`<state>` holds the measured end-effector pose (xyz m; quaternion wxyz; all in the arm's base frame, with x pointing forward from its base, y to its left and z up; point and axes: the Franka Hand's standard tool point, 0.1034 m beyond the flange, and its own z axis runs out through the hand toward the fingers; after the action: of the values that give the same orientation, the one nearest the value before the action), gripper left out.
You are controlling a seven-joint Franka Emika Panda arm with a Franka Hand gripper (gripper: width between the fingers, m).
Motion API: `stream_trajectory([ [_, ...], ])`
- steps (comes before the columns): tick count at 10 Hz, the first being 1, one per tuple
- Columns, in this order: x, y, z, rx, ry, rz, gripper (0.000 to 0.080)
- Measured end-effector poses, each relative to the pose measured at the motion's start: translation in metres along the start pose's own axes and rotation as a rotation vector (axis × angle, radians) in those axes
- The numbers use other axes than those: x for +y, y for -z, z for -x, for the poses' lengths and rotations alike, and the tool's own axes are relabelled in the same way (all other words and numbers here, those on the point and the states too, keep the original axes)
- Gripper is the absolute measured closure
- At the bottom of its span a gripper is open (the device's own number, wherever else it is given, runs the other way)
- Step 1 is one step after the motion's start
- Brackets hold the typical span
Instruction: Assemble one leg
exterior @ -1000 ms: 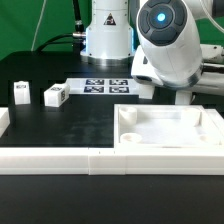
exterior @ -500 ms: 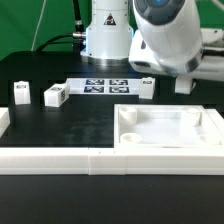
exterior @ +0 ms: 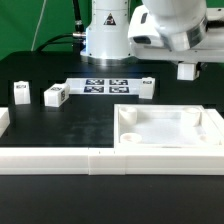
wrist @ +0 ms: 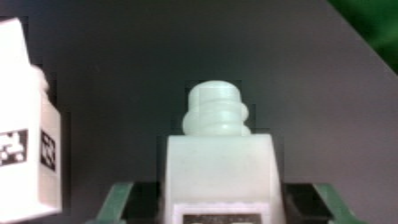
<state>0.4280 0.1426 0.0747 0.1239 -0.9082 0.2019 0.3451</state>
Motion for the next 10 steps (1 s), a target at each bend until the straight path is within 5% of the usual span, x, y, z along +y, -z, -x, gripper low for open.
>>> stream_trajectory([
  [2, -0.002, 0.001, -0.001, 0.185, 0.02, -0.012, 0.0509],
  [3, 0.006, -0.002, -0.012, 0.262, 0.058, 0.012, 0.0509],
  [5, 0.006, 0.016, -0.022, 0.448, 0.162, 0.095, 0.0509],
  [6, 0.005, 0.024, -0.022, 0.517, 0.196, 0.104, 0.0509],
  [8, 0.002, 0.036, -0.03, 0.676, 0.273, 0.104, 0.0509],
  [10, -0.008, 0.043, -0.032, 0.848, 0.297, 0.035, 0.0509],
])
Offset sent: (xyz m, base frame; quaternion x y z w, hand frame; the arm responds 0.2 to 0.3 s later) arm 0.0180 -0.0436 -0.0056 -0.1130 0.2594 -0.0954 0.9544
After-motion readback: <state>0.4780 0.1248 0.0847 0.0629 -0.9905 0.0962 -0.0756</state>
